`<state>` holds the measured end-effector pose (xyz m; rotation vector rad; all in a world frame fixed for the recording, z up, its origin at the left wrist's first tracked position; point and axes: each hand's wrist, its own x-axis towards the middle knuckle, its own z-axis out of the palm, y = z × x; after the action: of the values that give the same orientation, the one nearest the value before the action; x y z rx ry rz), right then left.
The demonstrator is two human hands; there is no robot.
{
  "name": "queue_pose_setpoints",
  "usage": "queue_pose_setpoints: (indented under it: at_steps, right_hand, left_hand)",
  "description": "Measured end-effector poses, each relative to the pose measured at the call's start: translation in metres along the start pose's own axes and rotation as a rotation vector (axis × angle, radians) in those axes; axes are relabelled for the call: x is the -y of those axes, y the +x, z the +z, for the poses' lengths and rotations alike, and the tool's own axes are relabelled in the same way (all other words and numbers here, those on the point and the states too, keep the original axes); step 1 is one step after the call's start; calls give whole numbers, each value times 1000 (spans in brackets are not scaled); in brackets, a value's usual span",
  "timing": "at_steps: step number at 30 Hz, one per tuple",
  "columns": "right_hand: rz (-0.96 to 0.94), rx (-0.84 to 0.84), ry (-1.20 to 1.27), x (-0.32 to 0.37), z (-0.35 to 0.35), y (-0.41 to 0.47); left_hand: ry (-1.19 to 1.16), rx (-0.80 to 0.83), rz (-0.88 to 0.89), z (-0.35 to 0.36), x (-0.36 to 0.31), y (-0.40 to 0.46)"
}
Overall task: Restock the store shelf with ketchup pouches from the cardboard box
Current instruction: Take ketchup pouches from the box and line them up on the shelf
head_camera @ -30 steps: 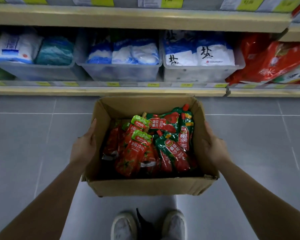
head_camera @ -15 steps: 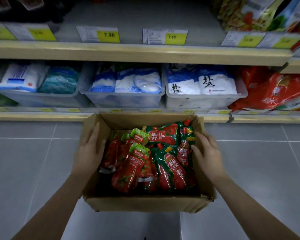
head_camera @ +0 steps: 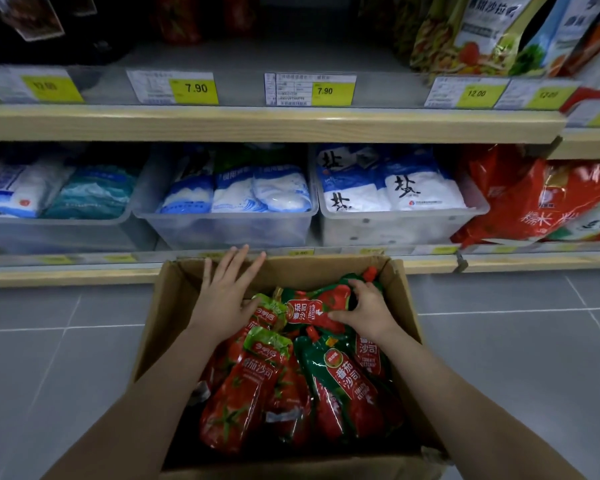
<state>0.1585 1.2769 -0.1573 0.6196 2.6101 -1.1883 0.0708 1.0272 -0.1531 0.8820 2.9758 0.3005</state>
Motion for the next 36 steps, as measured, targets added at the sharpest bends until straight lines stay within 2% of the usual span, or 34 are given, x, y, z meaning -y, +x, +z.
queue_pose_setpoints:
  at_steps: [6,10,15,19,22,26,29,33,36]
  right_hand:
    - [-26,16,241,7,4,-16]
    - [-89,-49,298,21,-18,-28]
    - [-138,-66,294,43,-73,-56]
    - [-271,-48,337,82,-110,-85]
    - [-313,-37,355,113,-131,-103]
    - [-295,-65,525,141,-154,-118]
    - [-252,-148,586,153,-169,-118]
    - [-277,-211,610,159,-179,-106]
    - [-300,-223,601,157,-183,-97]
  left_hand:
    - [-39,29,3,-12,-5,-3]
    - [-130,84,-7,-22,-14,-7]
    - [-254,149,135,-43,-63,-3]
    - [-322,129,270,-79,-108,11]
    - [-451,111,244,-108,-122,16]
    - [-640,69,212,-151,-117,23]
    - [-649,24,219,-177,-117,38]
    - [-584,-81,242,-190,-124,56]
    - [-539,-98,236,-191,-130,62]
